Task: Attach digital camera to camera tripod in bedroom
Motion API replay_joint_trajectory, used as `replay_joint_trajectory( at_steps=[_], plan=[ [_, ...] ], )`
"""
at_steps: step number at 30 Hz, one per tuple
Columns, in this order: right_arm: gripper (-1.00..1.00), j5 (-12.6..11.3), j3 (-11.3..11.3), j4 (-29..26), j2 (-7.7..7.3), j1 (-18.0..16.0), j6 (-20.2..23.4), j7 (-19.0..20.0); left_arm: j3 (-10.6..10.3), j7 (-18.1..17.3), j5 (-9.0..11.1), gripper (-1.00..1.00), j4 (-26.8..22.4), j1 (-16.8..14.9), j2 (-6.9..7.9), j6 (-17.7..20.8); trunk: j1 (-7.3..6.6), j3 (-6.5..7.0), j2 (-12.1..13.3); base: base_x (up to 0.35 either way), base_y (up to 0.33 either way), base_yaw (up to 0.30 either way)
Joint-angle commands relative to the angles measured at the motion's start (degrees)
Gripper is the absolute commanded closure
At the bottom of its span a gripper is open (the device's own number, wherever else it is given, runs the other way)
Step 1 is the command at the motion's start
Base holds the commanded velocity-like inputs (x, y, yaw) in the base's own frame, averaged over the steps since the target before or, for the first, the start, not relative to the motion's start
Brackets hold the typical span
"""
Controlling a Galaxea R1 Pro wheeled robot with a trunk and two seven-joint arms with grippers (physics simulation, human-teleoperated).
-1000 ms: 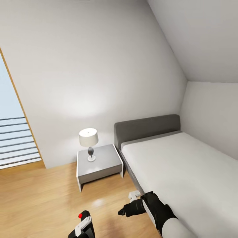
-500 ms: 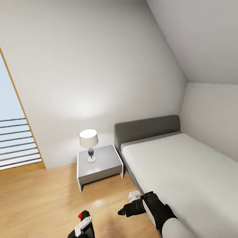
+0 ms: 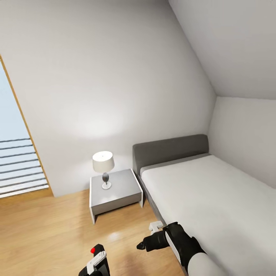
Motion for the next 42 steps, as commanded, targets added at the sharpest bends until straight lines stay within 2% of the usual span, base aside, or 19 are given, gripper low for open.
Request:
replay_joint_trajectory(
  at_steps=[1, 42],
  plan=[
    [-1.00, 0.6, 0.0, -0.1, 0.00, 0.0, 0.1, 0.4, -0.4, 0.5, 0.3, 1.00, -0.1, 0.0, 0.04, 0.1, -0.22, 0.10, 0.4, 0.000, 0.000, 0.000],
    [-1.00, 0.7, 0.0, 1.1, 0.00, 0.0, 0.1, 0.3, -0.3, 0.6, 0.5, 1.00, -0.1, 0.0, 0.07, 0.3, -9.22, 7.46, 16.8, 0.000, 0.000, 0.000]
  ],
)
